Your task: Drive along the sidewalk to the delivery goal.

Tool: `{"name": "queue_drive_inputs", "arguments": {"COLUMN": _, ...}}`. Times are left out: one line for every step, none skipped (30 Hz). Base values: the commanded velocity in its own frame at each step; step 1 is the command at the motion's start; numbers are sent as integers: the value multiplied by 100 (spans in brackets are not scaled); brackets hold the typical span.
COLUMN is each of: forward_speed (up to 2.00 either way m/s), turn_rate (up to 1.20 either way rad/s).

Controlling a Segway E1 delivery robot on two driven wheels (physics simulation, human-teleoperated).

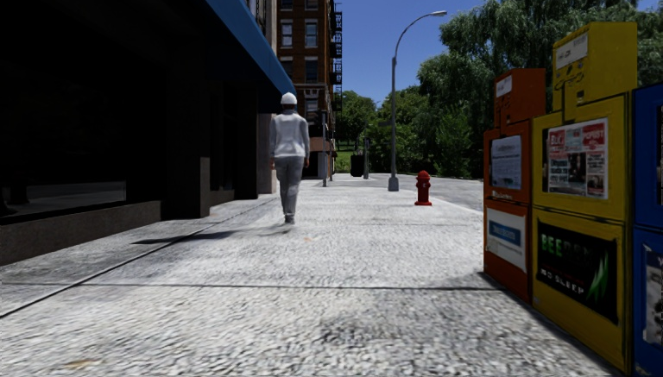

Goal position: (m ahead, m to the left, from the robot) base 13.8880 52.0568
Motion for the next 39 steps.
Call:
{"name": "queue_drive_inputs", "arguments": {"forward_speed": 200, "turn_rate": 0}}
{"name": "queue_drive_inputs", "arguments": {"forward_speed": 200, "turn_rate": 0}}
{"name": "queue_drive_inputs", "arguments": {"forward_speed": 200, "turn_rate": 0}}
{"name": "queue_drive_inputs", "arguments": {"forward_speed": 200, "turn_rate": 0}}
{"name": "queue_drive_inputs", "arguments": {"forward_speed": 200, "turn_rate": 0}}
{"name": "queue_drive_inputs", "arguments": {"forward_speed": 200, "turn_rate": 0}}
{"name": "queue_drive_inputs", "arguments": {"forward_speed": 200, "turn_rate": 0}}
{"name": "queue_drive_inputs", "arguments": {"forward_speed": 200, "turn_rate": 0}}
{"name": "queue_drive_inputs", "arguments": {"forward_speed": 200, "turn_rate": 0}}
{"name": "queue_drive_inputs", "arguments": {"forward_speed": 200, "turn_rate": 0}}
{"name": "queue_drive_inputs", "arguments": {"forward_speed": 200, "turn_rate": 0}}
{"name": "queue_drive_inputs", "arguments": {"forward_speed": 200, "turn_rate": 0}}
{"name": "queue_drive_inputs", "arguments": {"forward_speed": 200, "turn_rate": 0}}
{"name": "queue_drive_inputs", "arguments": {"forward_speed": 200, "turn_rate": 0}}
{"name": "queue_drive_inputs", "arguments": {"forward_speed": 200, "turn_rate": 0}}
{"name": "queue_drive_inputs", "arguments": {"forward_speed": 200, "turn_rate": 0}}
{"name": "queue_drive_inputs", "arguments": {"forward_speed": 200, "turn_rate": 0}}
{"name": "queue_drive_inputs", "arguments": {"forward_speed": 200, "turn_rate": 0}}
{"name": "queue_drive_inputs", "arguments": {"forward_speed": 200, "turn_rate": 0}}
{"name": "queue_drive_inputs", "arguments": {"forward_speed": 200, "turn_rate": 0}}
{"name": "queue_drive_inputs", "arguments": {"forward_speed": 200, "turn_rate": 0}}
{"name": "queue_drive_inputs", "arguments": {"forward_speed": 200, "turn_rate": 0}}
{"name": "queue_drive_inputs", "arguments": {"forward_speed": 200, "turn_rate": 0}}
{"name": "queue_drive_inputs", "arguments": {"forward_speed": 200, "turn_rate": 0}}
{"name": "queue_drive_inputs", "arguments": {"forward_speed": 200, "turn_rate": 0}}
{"name": "queue_drive_inputs", "arguments": {"forward_speed": 200, "turn_rate": 0}}
{"name": "queue_drive_inputs", "arguments": {"forward_speed": 200, "turn_rate": 0}}
{"name": "queue_drive_inputs", "arguments": {"forward_speed": 200, "turn_rate": 0}}
{"name": "queue_drive_inputs", "arguments": {"forward_speed": 200, "turn_rate": 0}}
{"name": "queue_drive_inputs", "arguments": {"forward_speed": 200, "turn_rate": 0}}
{"name": "queue_drive_inputs", "arguments": {"forward_speed": 200, "turn_rate": 0}}
{"name": "queue_drive_inputs", "arguments": {"forward_speed": 200, "turn_rate": 0}}
{"name": "queue_drive_inputs", "arguments": {"forward_speed": 200, "turn_rate": 0}}
{"name": "queue_drive_inputs", "arguments": {"forward_speed": 199, "turn_rate": 0}}
{"name": "queue_drive_inputs", "arguments": {"forward_speed": 199, "turn_rate": 0}}
{"name": "queue_drive_inputs", "arguments": {"forward_speed": 160, "turn_rate": 0}}
{"name": "queue_drive_inputs", "arguments": {"forward_speed": 123, "turn_rate": 0}}
{"name": "queue_drive_inputs", "arguments": {"forward_speed": 104, "turn_rate": 0}}
{"name": "queue_drive_inputs", "arguments": {"forward_speed": 104, "turn_rate": 0}}
